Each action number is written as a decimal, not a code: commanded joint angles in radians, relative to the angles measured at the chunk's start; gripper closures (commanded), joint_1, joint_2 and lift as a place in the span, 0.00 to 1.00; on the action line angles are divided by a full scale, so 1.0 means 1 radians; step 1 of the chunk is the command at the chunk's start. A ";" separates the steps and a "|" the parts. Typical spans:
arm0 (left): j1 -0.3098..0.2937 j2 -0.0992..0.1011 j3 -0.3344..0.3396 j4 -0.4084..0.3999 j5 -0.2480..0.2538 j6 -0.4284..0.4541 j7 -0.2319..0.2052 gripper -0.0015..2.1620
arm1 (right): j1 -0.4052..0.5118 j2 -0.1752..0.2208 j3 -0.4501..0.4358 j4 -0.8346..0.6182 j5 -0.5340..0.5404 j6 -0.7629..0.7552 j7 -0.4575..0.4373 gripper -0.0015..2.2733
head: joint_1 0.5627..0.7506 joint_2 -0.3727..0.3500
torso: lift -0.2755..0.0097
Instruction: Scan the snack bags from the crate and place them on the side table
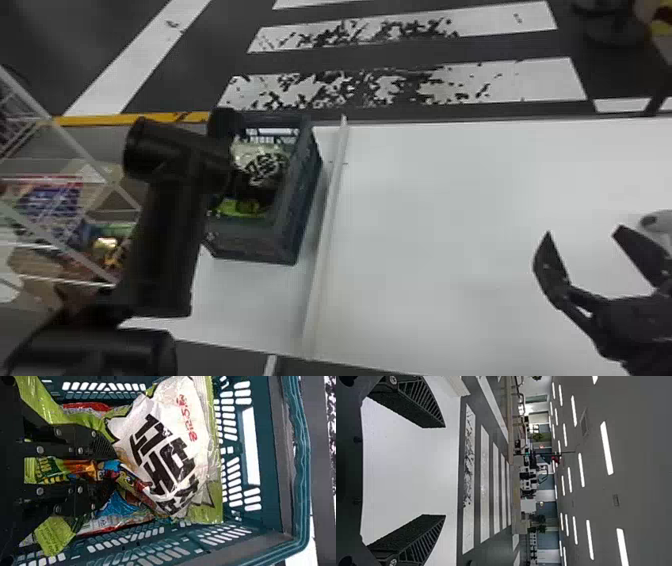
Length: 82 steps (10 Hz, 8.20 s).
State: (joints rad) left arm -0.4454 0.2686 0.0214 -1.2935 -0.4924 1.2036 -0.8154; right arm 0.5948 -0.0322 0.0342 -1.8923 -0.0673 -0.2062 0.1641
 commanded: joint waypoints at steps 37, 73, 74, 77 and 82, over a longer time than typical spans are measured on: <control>0.444 -0.271 -0.296 -0.599 0.515 -0.091 0.401 0.99 | 0.030 0.012 -0.080 -0.042 -0.071 0.003 -0.002 0.04 | 0.70 0.19 | 0.64; 0.944 -0.249 0.270 -0.831 0.706 -1.125 0.441 0.03 | -0.319 0.014 -0.158 0.055 -0.483 1.221 0.287 0.69 | 0.70 0.92 | 0.64; 0.944 -0.249 0.270 -0.828 0.709 -1.125 0.440 0.03 | -0.320 0.014 -0.162 0.056 -0.480 1.203 0.290 0.87 | 0.70 0.92 | 0.64; 0.942 -0.252 0.270 -0.823 0.723 -1.125 0.432 0.03 | -0.319 0.009 -0.163 0.062 -0.471 1.150 0.302 0.99 | 0.70 0.89 | 0.64; 0.950 -0.249 0.281 -0.830 0.744 -1.121 0.424 0.03 | -0.283 -0.066 -0.154 -0.235 -0.210 1.163 0.299 0.99 | 0.70 0.82 | 0.64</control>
State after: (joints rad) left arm 0.5046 0.0192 0.3030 -2.1230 0.2493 0.0813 -0.3913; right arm 0.3157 -0.0781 -0.1283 -2.0957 -0.3296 0.9470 0.4633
